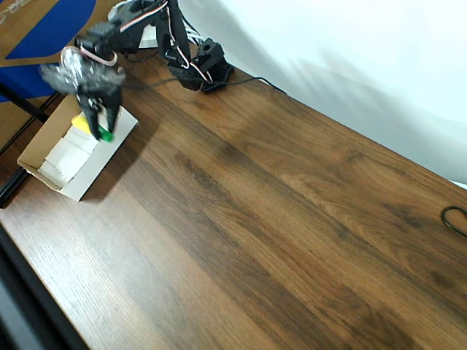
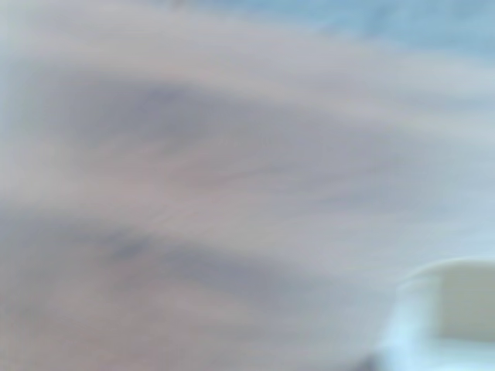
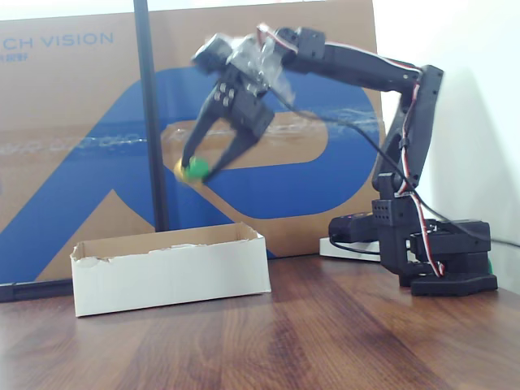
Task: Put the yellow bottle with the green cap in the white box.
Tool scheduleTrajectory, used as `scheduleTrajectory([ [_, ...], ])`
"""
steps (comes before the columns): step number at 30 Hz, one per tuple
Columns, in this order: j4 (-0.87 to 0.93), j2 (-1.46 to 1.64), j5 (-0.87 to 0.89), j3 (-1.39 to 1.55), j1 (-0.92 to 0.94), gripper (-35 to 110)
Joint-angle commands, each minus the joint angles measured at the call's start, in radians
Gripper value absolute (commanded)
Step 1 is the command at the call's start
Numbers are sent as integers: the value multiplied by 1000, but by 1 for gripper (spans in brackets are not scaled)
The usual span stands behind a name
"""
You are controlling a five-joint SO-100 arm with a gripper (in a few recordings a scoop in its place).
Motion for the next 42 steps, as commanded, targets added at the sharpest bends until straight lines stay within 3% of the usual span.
scheduleTrajectory([
  [1, 21, 92, 25, 0, 66, 0],
  [24, -77, -163, 17, -143, 609, 0],
  [42, 58, -678, 74, -672, 494, 0],
])
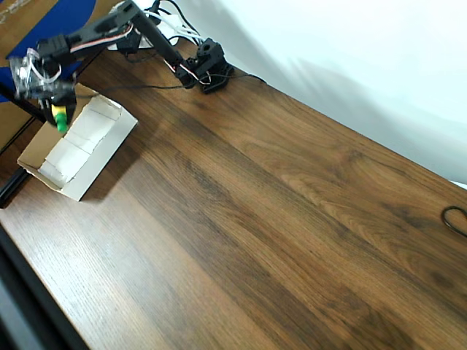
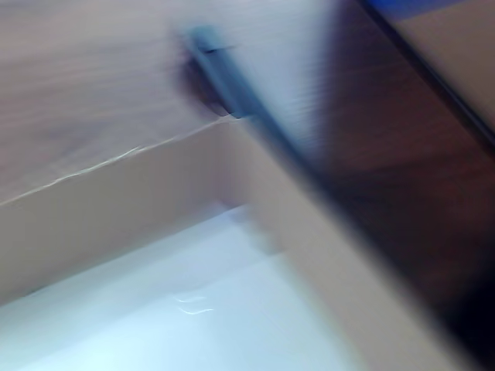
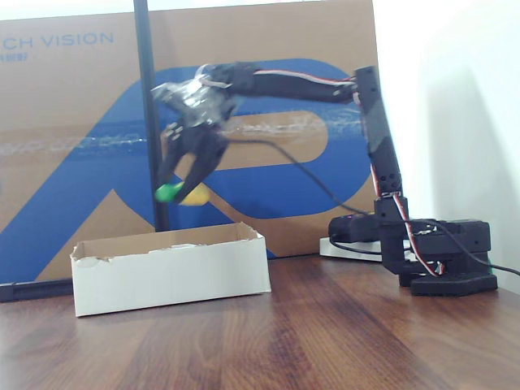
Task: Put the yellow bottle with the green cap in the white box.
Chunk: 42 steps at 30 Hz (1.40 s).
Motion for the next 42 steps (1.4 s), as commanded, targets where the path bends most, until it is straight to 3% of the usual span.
scheduleTrajectory([
  [1, 12, -78, 20, -161, 6, 0],
  [10, 25, -296, -8, -336, 63, 0],
  [15, 37, -288, 6, -334, 78, 20],
  [23, 40, -195, 0, -244, 78, 18],
  [28, 28, 18, 23, -34, 60, 0],
  [36, -74, 454, 37, 394, -14, 0],
  [42, -371, 917, -80, 946, -141, 0],
])
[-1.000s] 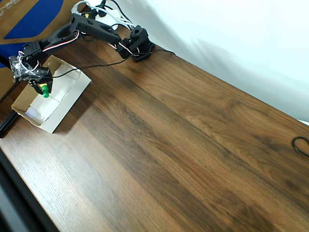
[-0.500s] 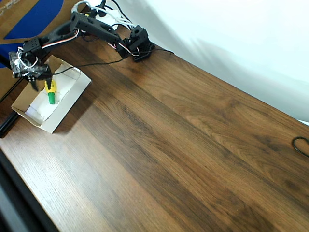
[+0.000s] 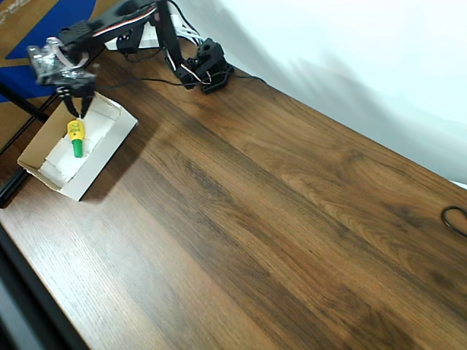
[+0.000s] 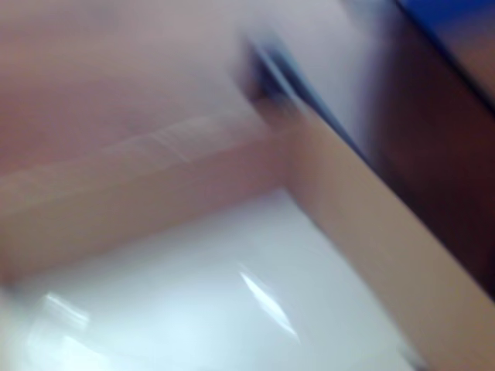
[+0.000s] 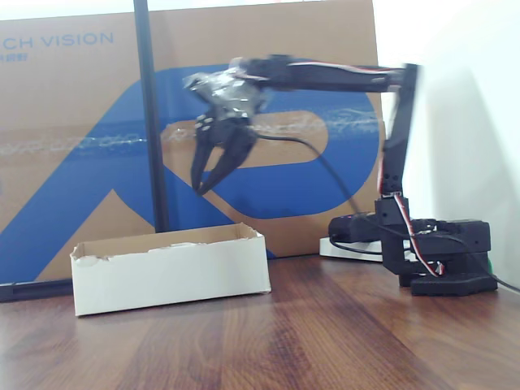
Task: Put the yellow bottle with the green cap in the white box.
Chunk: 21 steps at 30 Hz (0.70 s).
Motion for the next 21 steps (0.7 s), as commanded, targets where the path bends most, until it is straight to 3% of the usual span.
scheduleTrajectory([
  [1, -141, 354, -63, 307, -67, 0],
  [11, -202, 937, -106, 887, -164, 0],
  [21, -207, 1143, -160, 1210, -206, 0],
])
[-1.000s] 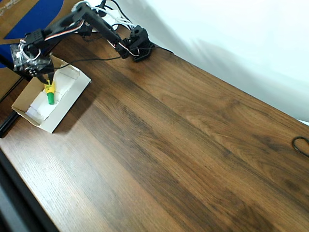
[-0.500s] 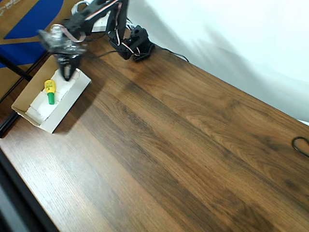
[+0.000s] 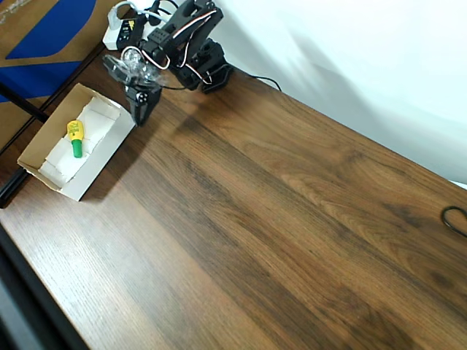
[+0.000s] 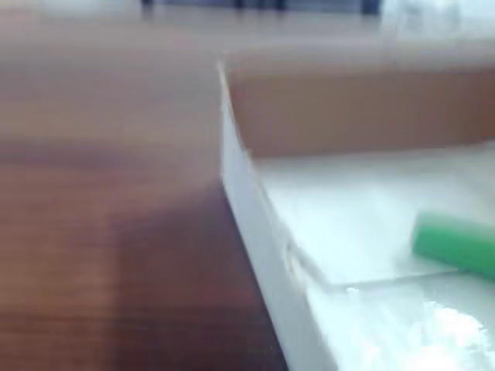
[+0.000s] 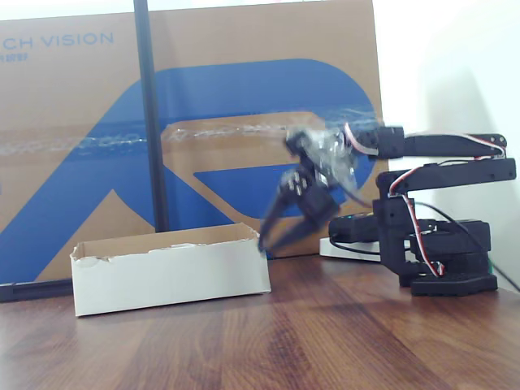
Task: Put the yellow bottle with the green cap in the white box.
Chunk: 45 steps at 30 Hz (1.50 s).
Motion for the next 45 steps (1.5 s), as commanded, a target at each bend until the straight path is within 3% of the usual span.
scheduleTrajectory([
  [1, 5, 49, -12, 57, -2, 0],
  [7, 140, 101, -14, 74, 15, 0],
  [16, 537, 264, -48, 69, 20, 0],
  [22, 716, 377, -137, 63, 17, 0],
  [28, 848, 394, -106, 34, 21, 0],
  [45, 865, 394, -115, 29, 20, 0],
])
